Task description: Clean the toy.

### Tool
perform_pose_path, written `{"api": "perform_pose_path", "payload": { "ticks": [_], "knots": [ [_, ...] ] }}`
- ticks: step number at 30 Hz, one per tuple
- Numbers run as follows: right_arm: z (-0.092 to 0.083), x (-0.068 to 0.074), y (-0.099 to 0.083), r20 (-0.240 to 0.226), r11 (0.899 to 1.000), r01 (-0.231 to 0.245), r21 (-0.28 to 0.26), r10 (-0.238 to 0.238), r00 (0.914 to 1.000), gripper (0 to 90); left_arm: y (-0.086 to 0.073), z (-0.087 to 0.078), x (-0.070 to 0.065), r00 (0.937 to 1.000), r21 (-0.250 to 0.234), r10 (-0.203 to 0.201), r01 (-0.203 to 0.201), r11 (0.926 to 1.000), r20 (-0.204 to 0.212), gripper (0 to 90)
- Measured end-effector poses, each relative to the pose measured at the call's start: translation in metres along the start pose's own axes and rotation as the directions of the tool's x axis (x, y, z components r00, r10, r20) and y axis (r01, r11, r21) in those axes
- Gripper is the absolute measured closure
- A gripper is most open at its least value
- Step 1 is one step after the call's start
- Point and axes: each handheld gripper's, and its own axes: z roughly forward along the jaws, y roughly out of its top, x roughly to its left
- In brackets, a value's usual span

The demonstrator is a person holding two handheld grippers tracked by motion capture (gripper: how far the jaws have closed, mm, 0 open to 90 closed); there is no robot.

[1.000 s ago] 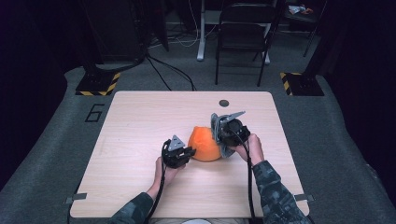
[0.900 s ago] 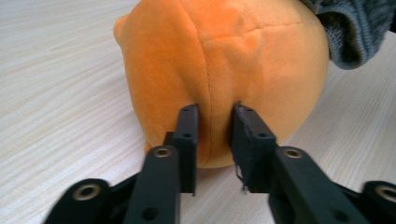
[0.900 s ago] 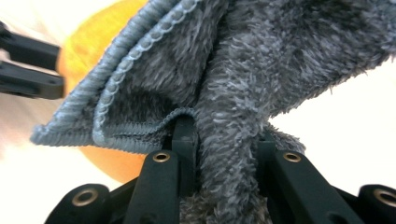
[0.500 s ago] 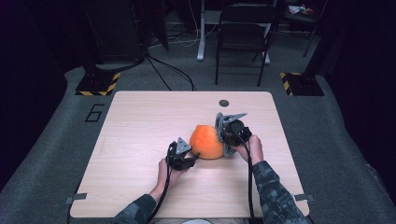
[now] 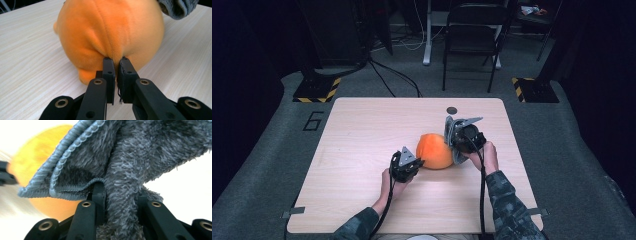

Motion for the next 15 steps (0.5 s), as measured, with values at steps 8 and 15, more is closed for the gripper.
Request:
{"api": "perform_pose_path", "payload": {
  "ticks": [8, 15],
  "knots": [
    [-0.019, 0.024, 0.013, -0.073, 0.996, 0.041, -0.085, -0.048, 0.9962, 70.9, 0.005, -0.005, -0.003, 0.9997, -0.017, 0.024, -0.023, 0.9996, 0.01, 84.7],
    [-0.018, 0.053, 0.02, -0.144, 0.985, 0.08, -0.155, -0.103, 0.9842, 70.8, 0.007, -0.006, -0.01, 0.9972, -0.018, 0.074, -0.074, 0.9971, 0.01, 84.6]
  ]
}}
